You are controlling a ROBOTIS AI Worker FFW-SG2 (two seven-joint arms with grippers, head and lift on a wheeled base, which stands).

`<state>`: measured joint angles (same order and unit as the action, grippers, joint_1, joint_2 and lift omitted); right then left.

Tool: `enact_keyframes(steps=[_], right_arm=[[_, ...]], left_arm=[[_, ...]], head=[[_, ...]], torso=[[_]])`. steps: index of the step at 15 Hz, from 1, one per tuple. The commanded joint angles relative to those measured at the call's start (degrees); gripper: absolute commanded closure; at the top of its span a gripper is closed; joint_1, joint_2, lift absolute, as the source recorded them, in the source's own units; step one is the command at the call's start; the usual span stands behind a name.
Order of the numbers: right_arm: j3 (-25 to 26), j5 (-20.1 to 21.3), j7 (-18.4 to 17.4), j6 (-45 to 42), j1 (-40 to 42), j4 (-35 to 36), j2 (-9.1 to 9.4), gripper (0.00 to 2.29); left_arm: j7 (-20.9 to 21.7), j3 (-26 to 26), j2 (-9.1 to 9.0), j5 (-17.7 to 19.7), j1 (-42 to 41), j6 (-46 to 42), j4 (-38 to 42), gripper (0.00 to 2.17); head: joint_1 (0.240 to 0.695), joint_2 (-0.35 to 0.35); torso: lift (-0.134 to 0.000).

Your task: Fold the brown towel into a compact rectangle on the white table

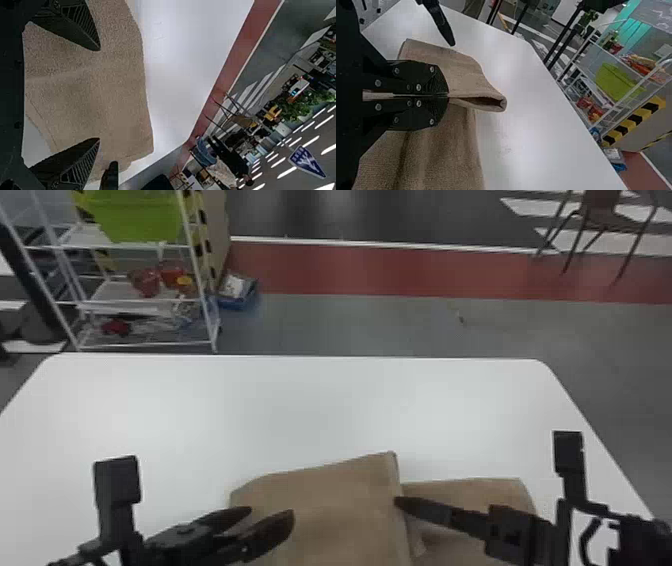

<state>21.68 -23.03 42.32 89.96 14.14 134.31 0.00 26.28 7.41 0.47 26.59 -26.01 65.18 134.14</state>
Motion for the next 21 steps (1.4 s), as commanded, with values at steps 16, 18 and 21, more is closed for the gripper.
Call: enact_keyframes(steps=[16, 18, 21], right_arm=[[25.96, -13.45, 6.90, 0.12, 4.67, 7.01, 0.05, 1.11], [27.45, -13.80, 6.99, 0.12, 4.76, 6.84, 0.05, 1.11], [29.21, -12.04, 7.78, 0.12, 5.02, 4.20, 0.05, 1.11]], left_arm=[[-0.53, -0.82, 0.23, -0.39, -0.71, 1.23, 3.41, 0.09], [-0.44, -0.99, 0.32, -0.83, -1.15, 1.93, 4.11, 0.09], [-0.36, -1.87, 0.32, -1.98, -2.11, 1.93, 4.64, 0.09]], head=[[0.695, -0.279], [0.695, -0.299], [0.695, -0.337]], torso=[[-0.122], [-0.122], [-0.122]])
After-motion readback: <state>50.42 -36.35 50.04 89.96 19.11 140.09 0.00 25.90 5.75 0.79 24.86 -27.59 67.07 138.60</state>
